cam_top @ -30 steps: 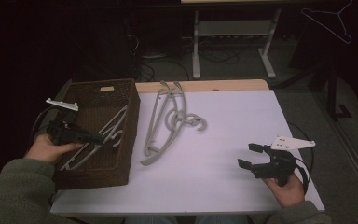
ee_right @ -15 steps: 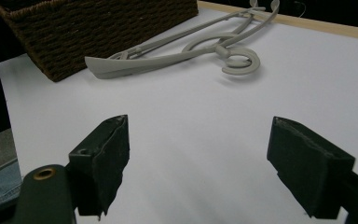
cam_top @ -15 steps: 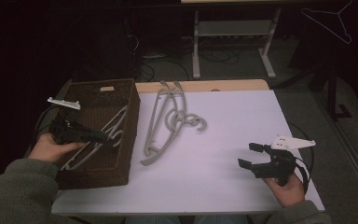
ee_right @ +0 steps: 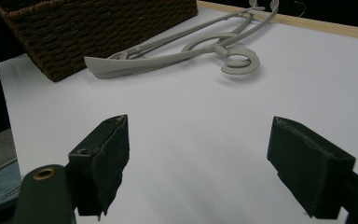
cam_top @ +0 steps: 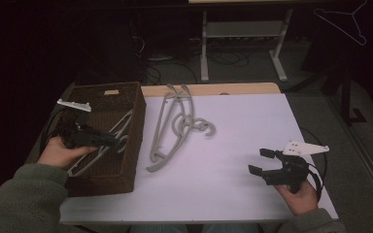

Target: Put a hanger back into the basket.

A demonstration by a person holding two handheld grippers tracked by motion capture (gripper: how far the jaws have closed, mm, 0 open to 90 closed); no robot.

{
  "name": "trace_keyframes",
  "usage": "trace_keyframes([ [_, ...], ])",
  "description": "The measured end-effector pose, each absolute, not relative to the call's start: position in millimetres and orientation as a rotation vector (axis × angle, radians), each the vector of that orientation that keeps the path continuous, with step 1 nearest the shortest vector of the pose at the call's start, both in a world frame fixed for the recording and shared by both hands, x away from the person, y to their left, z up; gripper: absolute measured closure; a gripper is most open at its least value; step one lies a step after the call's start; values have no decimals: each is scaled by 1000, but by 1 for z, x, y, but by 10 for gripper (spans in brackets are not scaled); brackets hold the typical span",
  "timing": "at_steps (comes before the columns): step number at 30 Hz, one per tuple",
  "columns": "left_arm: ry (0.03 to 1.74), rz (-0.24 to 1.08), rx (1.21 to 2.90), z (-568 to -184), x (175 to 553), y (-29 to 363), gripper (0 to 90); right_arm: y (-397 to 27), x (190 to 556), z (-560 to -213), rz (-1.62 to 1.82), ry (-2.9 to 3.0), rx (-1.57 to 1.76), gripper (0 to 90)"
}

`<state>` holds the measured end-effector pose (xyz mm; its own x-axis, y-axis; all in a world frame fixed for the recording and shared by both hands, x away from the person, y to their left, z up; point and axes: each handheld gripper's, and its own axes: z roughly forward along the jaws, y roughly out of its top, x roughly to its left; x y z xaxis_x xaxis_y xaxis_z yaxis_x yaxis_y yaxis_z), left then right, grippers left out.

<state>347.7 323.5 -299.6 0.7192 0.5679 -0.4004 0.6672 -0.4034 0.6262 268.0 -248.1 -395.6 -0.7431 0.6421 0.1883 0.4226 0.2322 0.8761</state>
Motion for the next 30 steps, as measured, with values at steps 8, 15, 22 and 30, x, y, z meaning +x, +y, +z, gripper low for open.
trace_keyframes([
  [8, 895, -160, 2112, -294, 347, 302, 482, -248, 268, -395, 1527, 2286, 1010, 199],
  [15, 847, -191, 2106, -292, 347, 273, 482, -247, 270, -396, 1522, 2293, 1003, 198],
  [22, 816, -219, 2104, -298, 349, 240, 482, -248, 268, -394, 1527, 2290, 994, 199],
  [30, 823, -231, 2113, -307, 362, 192, 482, -250, 268, -394, 1536, 2288, 993, 199],
])
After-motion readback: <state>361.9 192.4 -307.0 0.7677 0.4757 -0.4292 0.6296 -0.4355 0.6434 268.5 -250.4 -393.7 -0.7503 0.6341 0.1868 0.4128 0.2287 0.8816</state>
